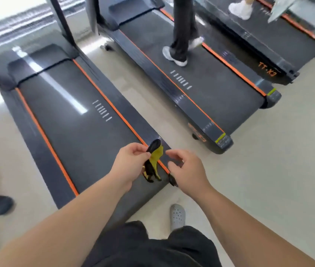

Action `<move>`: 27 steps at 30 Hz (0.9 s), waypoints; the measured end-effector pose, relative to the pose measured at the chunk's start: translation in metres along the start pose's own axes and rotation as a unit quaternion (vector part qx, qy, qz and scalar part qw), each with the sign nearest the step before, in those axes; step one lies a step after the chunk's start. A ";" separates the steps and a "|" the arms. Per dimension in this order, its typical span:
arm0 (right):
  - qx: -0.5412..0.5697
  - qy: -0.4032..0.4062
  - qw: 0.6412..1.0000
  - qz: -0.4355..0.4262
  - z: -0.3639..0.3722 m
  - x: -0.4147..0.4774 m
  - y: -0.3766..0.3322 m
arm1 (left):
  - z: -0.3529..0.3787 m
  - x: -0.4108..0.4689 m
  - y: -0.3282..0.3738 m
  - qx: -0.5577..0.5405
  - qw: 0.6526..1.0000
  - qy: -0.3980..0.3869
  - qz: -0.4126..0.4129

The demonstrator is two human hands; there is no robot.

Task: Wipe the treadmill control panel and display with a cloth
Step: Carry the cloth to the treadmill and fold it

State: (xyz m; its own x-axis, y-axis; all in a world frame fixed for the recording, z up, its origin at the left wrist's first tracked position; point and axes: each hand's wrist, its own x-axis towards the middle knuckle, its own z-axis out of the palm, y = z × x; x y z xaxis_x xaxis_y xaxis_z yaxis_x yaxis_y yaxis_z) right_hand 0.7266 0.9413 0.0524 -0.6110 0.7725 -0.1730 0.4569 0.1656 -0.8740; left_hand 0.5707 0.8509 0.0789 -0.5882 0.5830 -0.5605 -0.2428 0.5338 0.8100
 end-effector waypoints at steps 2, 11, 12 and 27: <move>-0.021 -0.054 0.998 -0.027 -0.009 0.039 -0.007 | -0.009 0.007 0.017 0.051 0.998 0.012 0.027; 0.056 -0.251 0.961 -0.103 0.028 0.163 -0.080 | -0.084 0.036 0.083 0.086 0.984 0.123 0.092; 0.060 -0.259 0.958 -0.109 0.038 0.174 -0.089 | -0.093 0.042 0.086 0.088 0.983 0.134 0.093; -0.115 -0.377 0.916 -0.078 0.232 0.344 -0.324 | -0.382 0.169 0.186 0.005 0.958 0.252 0.136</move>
State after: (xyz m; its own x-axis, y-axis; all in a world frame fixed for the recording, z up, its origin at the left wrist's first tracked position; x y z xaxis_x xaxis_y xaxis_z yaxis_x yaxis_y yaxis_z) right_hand 0.2181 1.0114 0.1706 -0.9133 0.0994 -0.3949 0.3974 0.4294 -0.8110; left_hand 0.1314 0.8150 0.2010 -0.9269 0.3336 -0.1722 -0.0217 0.4103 0.9117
